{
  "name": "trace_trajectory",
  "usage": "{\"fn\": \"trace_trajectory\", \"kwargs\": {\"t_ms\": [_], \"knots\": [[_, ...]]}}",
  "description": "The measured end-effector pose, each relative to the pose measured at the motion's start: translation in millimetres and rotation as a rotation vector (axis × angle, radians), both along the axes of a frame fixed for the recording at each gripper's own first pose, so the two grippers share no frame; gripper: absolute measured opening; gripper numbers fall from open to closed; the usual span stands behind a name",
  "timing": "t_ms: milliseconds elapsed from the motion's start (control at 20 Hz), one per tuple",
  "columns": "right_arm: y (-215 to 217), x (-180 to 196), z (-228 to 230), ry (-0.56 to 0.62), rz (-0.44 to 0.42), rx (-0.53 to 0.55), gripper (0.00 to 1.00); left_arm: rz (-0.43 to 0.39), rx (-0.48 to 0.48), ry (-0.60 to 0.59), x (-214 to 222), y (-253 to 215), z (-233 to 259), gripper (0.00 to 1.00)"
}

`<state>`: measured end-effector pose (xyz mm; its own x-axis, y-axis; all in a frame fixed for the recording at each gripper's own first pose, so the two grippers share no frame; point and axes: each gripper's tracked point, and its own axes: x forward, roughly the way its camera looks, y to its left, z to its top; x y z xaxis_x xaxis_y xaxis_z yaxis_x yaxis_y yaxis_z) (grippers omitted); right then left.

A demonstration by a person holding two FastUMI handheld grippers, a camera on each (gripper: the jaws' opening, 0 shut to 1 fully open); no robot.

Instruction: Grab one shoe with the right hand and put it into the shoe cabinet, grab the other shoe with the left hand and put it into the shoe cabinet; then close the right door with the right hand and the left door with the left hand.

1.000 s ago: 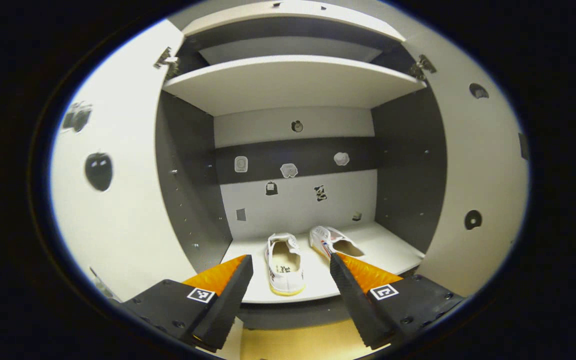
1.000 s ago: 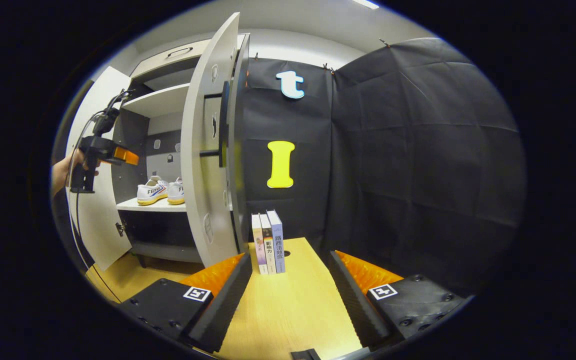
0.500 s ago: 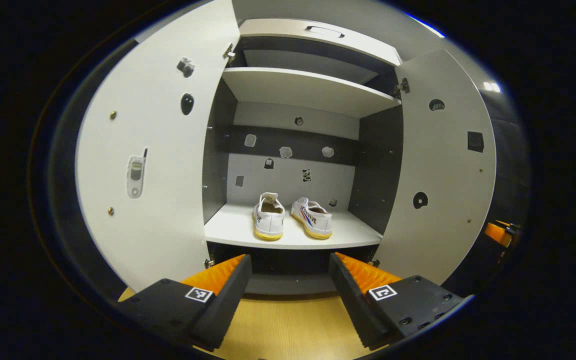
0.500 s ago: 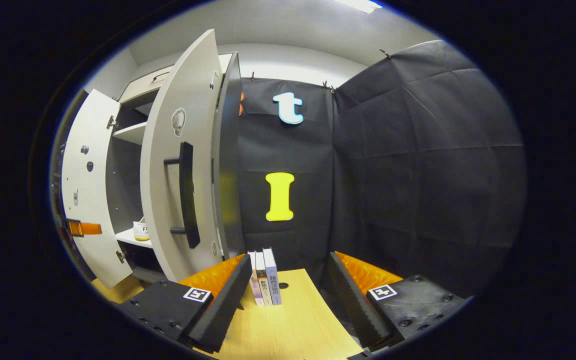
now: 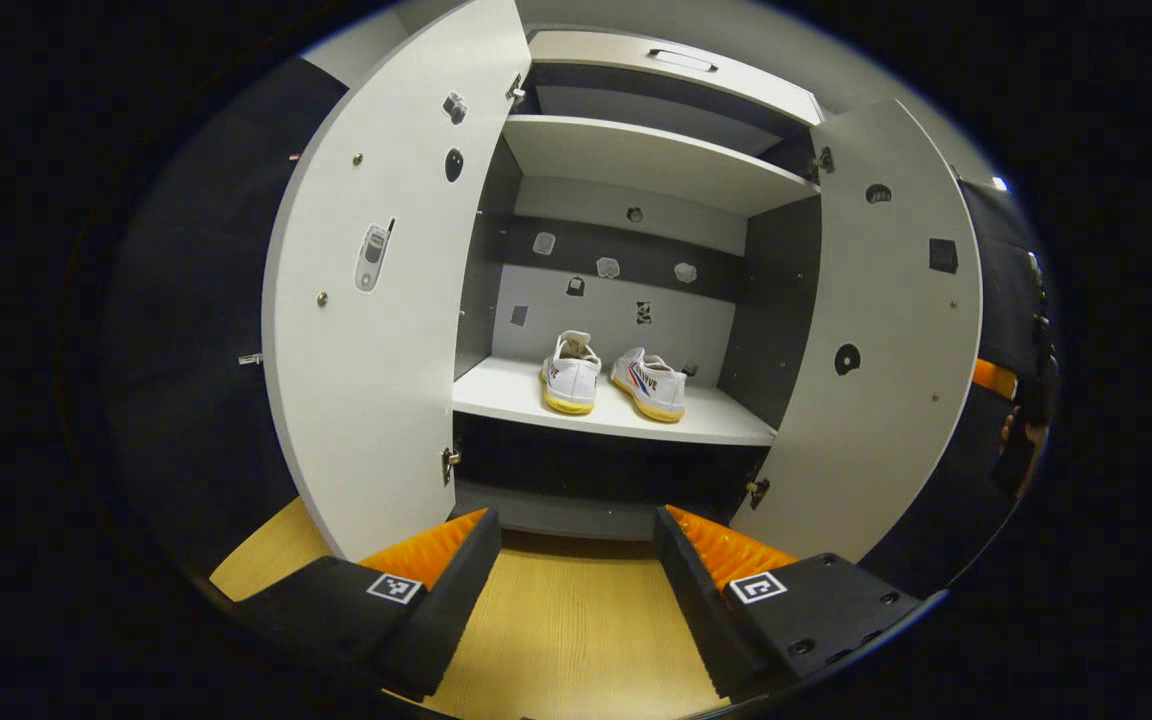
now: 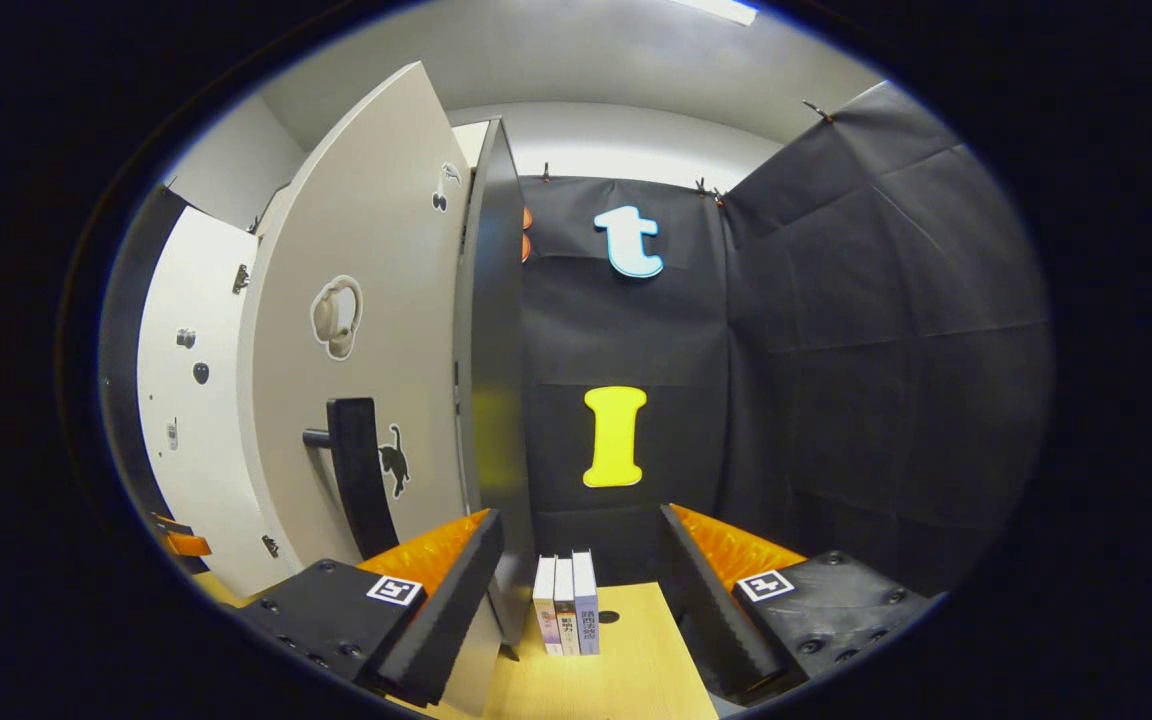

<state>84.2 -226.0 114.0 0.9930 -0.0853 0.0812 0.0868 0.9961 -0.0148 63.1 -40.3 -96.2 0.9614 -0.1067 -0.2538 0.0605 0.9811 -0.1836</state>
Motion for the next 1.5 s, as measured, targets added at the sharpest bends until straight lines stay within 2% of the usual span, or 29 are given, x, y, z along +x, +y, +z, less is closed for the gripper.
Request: {"fn": "trace_trajectory", "kwargs": {"t_ms": [150, 300, 400, 450, 550, 600, 650, 750, 900, 1100, 1300, 1500], "knots": [[14, 3, 3, 0.007, 0.047, 0.049, 0.98, -0.019, 0.01, 0.009, -6, -9, -5, 0.95], [27, 2, 5, 0.008, 0.07, 0.05, 0.98, -0.05, 0.018, 0.003, -8, -16, -3, 0.95], [28, -1, 8, -0.009, 0.039, 0.017, 1.0, -0.068, 0.02, -0.002, -10, -17, -2, 0.95], [29, -3, 11, -0.017, 0.021, -0.006, 0.95, -0.075, 0.021, -0.006, -10, -16, -1, 0.95], [37, -10, 21, -0.047, 0.013, -0.038, 0.97, -0.084, 0.025, -0.009, -12, -12, -2, 0.95], [41, -12, 25, -0.06, 0.008, -0.044, 0.91, -0.086, 0.024, -0.007, -13, -9, -3, 0.95], [44, -13, 24, -0.059, 0.0, -0.052, 1.0, -0.092, 0.017, -0.005, -13, -7, -4, 0.95], [50, -16, 19, -0.045, -0.014, -0.033, 0.96, -0.104, -0.002, -0.002, -16, -1, -6, 0.95], [62, -16, 16, -0.031, -0.035, 0.029, 0.96, -0.109, -0.009, 0.003, -21, 16, -7, 0.95], [92, -14, 12, -0.028, -0.026, 0.016, 1.0, -0.092, -0.002, 0.005, -31, 47, -10, 0.95], [137, -1, 9, -0.024, 0.018, -0.012, 0.98, -0.039, 0.016, 0.009, -44, 81, -14, 0.95], [184, 21, 3, -0.017, 0.063, -0.032, 0.98, 0.006, -0.027, 0.012, -54, 107, -16, 0.95]]}}
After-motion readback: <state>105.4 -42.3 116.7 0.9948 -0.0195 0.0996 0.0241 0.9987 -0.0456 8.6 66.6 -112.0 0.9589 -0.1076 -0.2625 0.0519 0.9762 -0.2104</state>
